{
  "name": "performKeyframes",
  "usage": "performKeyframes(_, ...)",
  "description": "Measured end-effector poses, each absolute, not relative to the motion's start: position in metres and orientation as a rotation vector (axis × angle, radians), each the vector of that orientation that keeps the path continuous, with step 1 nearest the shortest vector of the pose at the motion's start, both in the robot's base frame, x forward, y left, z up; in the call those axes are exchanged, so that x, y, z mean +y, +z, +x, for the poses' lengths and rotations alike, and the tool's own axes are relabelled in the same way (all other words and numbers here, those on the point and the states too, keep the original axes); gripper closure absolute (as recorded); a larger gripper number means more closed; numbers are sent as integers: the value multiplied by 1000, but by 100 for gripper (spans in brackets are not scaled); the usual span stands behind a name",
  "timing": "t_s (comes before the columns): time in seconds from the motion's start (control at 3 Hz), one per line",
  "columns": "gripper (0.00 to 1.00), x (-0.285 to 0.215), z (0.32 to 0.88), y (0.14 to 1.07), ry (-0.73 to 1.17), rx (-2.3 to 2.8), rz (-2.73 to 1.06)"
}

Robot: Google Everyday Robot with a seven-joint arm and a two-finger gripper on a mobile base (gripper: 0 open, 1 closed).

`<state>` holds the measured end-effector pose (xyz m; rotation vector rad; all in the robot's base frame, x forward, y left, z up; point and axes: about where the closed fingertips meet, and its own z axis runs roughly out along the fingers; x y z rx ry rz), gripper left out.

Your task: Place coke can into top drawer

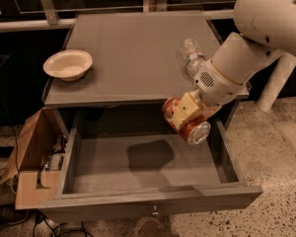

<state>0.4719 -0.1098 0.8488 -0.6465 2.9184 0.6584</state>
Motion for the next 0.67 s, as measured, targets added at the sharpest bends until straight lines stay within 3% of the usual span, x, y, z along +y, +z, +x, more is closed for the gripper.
performKeyframes(0.67, 100, -124, 473, 810, 630, 2957, -444)
